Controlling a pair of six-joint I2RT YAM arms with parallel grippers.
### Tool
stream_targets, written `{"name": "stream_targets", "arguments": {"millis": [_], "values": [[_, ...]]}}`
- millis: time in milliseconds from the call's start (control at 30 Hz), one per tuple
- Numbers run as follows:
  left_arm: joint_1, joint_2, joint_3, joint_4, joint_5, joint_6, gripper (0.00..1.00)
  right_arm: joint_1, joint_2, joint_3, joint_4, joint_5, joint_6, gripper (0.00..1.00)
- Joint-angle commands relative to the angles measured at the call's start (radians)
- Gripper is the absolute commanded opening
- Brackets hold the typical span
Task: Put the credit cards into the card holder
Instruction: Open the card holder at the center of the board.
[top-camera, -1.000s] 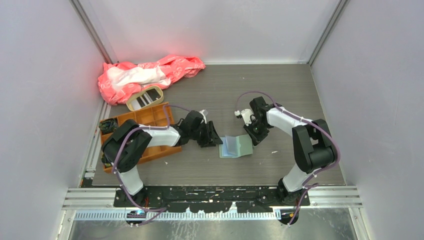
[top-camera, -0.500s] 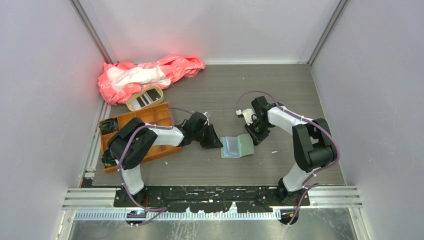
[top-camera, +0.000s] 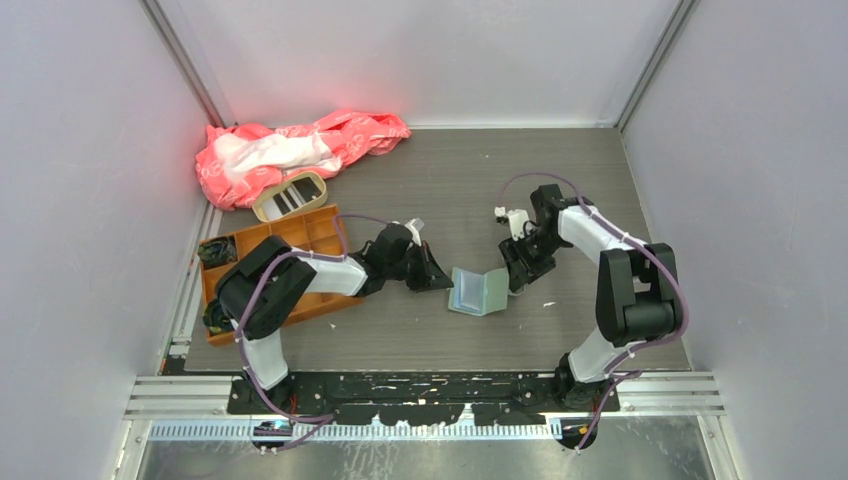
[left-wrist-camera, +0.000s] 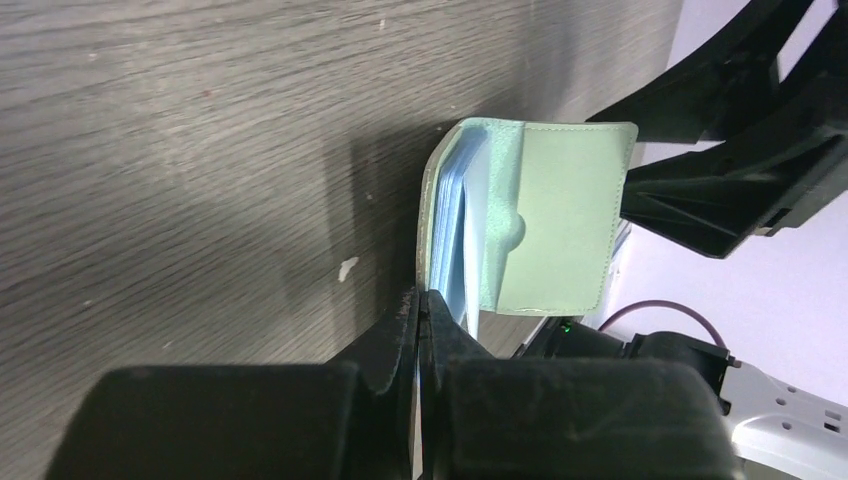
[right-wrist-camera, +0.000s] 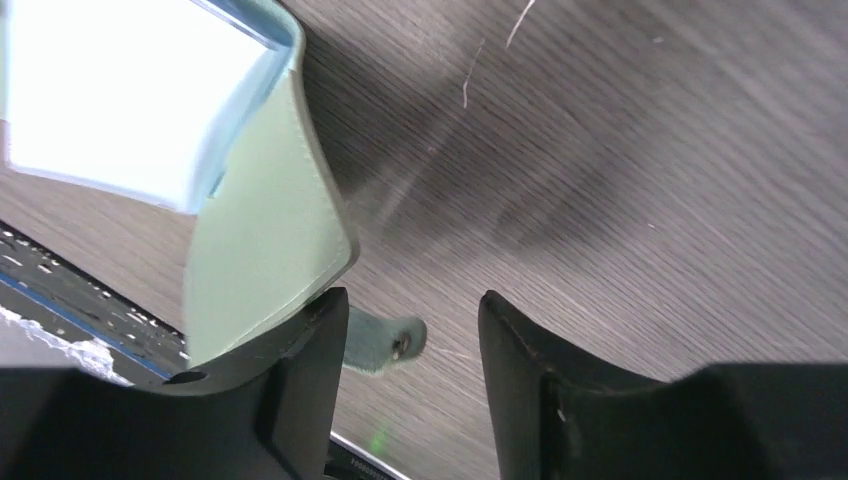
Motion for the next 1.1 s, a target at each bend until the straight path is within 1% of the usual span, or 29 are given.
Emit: {"name": "stream_targets", "arguments": {"millis": [0,167,233,300,400,433,500,567,633,700,767,867,967,1067], "values": [[-0.014,-0.035,0.005,0.100,0.030,-0.010,0.00,-0.037,-0.103,0.102,-0.086,-0.060,-0.052,0.60],[-0.022,-0.046,0.013,0.100,0.031,-0.006,0.00,-0.074,-0.164,0.184,-0.171,-0.109,-0.115,0.63],[-0.022,-0.048,0.015,0.100,0.032,-0.005,0.00,-0.075,-0.187,0.206,-0.202,-0.171,-0.133,0.63],[-0.026,-0.052,0.017,0.100,0.031,-0.006,0.00,-0.074,-0.203,0.206,-0.218,-0.265,-0.139,0.63],[-0.027,-0.057,0.021,0.100,0.031,-0.005,0.00,-0.057,-0.208,0.145,-0.170,-0.373,-0.091,0.60],[-0.029,-0.058,0.022,0.100,0.029,-0.006,0.00,-0.037,-0.203,0.112,-0.131,-0.374,-0.062,0.58],[-0.031,-0.063,0.024,0.100,0.028,-0.005,0.00,0.017,-0.176,0.047,-0.071,-0.331,-0.024,0.50],[-0.033,-0.070,0.023,0.100,0.026,-0.007,0.00,0.056,-0.143,0.002,-0.025,-0.258,-0.001,0.41],[-0.035,-0.080,0.020,0.100,0.019,-0.006,0.00,0.072,-0.102,-0.013,0.003,-0.144,0.013,0.32],[-0.038,-0.093,0.015,0.101,0.014,-0.006,0.00,0.076,-0.034,-0.008,0.016,-0.076,0.023,0.26],[-0.038,-0.100,0.011,0.100,0.007,-0.002,0.00,0.087,0.029,0.008,0.030,-0.044,0.035,0.22],[-0.037,-0.103,0.010,0.100,0.006,-0.003,0.00,0.120,0.111,0.045,0.057,-0.033,0.059,0.21],[-0.038,-0.105,0.010,0.104,0.003,-0.006,0.00,0.130,0.170,0.109,0.088,-0.079,0.082,0.21],[-0.038,-0.103,0.019,0.114,0.002,-0.010,0.00,0.131,0.227,0.191,0.097,-0.166,0.092,0.22]]}}
